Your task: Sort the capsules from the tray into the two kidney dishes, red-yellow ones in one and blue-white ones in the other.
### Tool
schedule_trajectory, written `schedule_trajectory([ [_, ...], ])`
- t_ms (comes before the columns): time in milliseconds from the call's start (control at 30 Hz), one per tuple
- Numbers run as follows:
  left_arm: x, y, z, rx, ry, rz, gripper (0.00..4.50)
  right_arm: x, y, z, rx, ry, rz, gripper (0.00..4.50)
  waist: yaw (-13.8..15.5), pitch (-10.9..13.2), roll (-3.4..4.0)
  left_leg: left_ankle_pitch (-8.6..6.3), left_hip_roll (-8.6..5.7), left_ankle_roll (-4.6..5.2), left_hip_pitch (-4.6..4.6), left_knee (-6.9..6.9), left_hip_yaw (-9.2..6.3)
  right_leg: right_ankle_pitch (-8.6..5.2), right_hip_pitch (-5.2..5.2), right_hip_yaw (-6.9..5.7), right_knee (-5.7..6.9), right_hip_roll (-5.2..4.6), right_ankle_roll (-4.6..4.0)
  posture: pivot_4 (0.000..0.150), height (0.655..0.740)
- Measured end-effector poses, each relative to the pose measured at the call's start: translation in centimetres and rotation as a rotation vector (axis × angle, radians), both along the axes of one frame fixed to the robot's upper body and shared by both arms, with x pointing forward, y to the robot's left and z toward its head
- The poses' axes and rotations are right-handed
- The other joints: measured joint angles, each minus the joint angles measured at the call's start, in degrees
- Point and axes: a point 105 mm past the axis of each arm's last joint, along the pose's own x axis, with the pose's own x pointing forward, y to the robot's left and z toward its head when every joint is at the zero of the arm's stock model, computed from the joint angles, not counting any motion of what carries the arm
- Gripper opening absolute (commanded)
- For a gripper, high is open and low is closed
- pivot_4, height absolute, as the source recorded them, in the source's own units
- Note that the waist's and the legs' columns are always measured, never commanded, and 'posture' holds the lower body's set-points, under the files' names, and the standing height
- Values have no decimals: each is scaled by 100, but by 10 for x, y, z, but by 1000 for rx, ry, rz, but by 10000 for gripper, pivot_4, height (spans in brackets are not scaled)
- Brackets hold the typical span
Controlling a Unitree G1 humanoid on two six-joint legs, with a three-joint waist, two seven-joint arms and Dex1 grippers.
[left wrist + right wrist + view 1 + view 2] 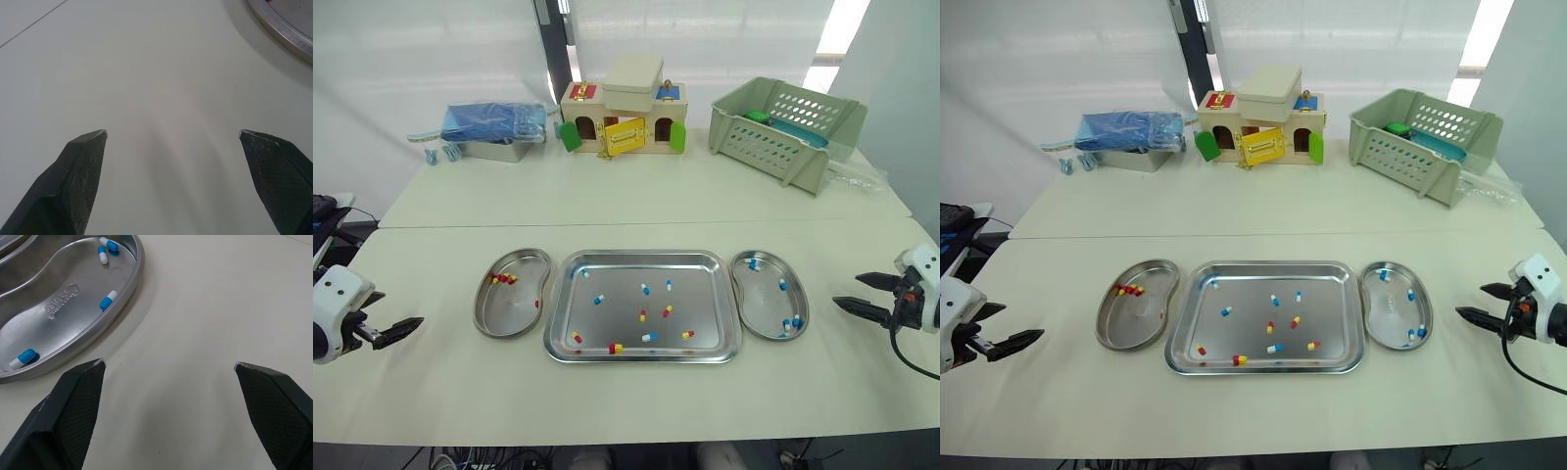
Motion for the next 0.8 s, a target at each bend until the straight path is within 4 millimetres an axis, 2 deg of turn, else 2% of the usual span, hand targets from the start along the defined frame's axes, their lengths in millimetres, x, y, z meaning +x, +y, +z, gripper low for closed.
schedule_trajectory([
  [800, 6, 2, 4, -19, -26, 17, 45000, -7, -3, -7, -2, 21, -7, 44644, 2, 0, 0, 0, 1, 0, 0, 0, 5, 0, -3, 4, 4, 0, 0, 1500, 7400],
])
